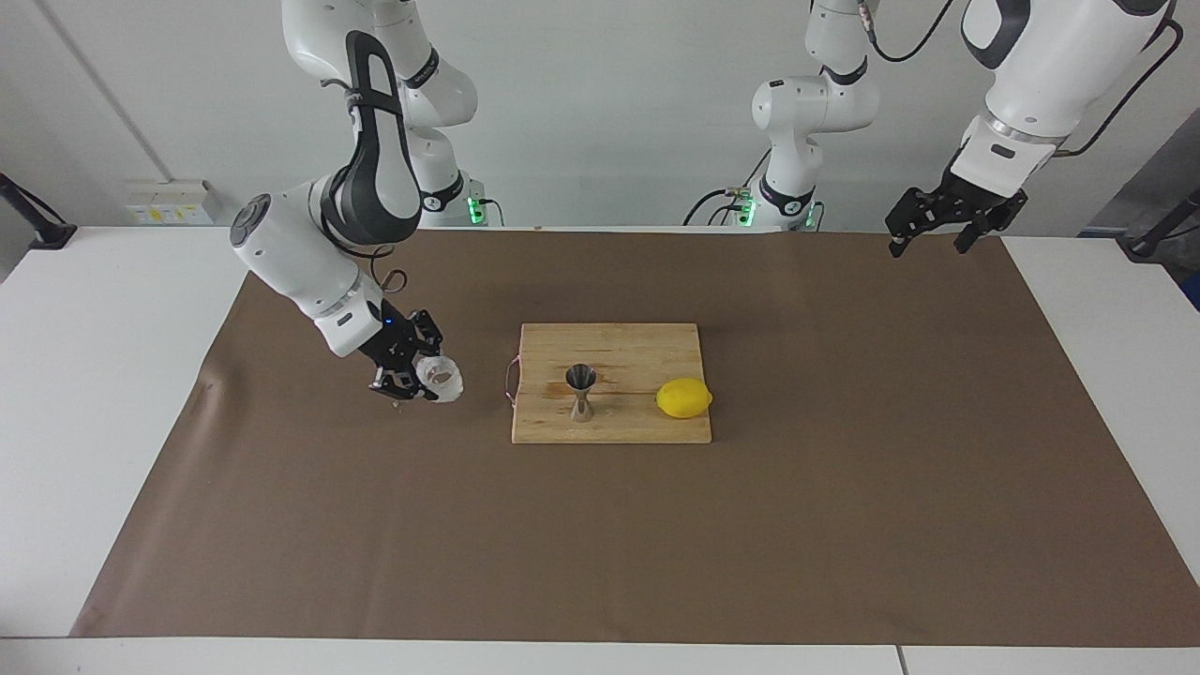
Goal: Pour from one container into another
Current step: 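Carry the white cup with the right gripper above the steel cup, then tilt the white cup with the right gripper to pour into the steel cup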
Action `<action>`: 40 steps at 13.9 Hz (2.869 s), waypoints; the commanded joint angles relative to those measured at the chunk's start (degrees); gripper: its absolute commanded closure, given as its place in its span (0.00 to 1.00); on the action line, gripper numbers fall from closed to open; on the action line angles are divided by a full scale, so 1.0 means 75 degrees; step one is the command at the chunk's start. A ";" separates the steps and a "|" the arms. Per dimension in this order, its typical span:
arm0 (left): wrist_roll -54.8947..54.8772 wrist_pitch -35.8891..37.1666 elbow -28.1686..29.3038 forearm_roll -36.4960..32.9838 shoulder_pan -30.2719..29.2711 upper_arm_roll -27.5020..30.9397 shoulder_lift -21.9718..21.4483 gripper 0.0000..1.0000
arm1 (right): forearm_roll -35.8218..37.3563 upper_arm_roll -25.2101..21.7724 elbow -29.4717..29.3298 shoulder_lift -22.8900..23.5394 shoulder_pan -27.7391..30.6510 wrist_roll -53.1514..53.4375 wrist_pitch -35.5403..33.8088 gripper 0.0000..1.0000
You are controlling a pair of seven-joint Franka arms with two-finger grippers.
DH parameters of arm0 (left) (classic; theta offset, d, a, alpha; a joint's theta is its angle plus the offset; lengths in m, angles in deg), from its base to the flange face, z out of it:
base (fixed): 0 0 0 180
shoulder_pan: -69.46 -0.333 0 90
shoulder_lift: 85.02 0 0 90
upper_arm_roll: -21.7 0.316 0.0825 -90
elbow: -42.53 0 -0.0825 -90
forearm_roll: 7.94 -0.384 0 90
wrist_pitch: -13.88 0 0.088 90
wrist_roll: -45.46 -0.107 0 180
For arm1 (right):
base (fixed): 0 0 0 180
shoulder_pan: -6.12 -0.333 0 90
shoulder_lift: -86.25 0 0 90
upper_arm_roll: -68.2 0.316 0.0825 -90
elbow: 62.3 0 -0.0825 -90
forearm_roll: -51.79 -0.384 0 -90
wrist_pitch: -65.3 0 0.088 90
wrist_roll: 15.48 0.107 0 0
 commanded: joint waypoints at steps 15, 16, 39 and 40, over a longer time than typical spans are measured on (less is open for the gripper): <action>0.0008 0.0099 0.0083 -0.0116 0.0008 0.0019 -0.0122 0.00 | 0.5002 0.0028 -0.1572 0.0845 -0.2346 0.3245 -0.0186 1.00; 0.0008 0.0099 0.0071 -0.0116 0.0008 0.0019 -0.0122 0.00 | 0.5202 0.0028 -0.1537 0.0834 -0.2371 0.3245 -0.0163 1.00; 0.0008 0.0099 0.0083 -0.0116 0.0008 0.0019 -0.0122 0.00 | 0.8051 0.0087 -0.0834 0.0787 -0.2863 0.2683 0.0294 1.00; 0.0008 0.0099 0.0071 -0.0116 0.0008 0.0019 -0.0122 0.00 | 0.8099 0.0087 -0.0834 0.0775 -0.2875 0.2636 0.0283 1.00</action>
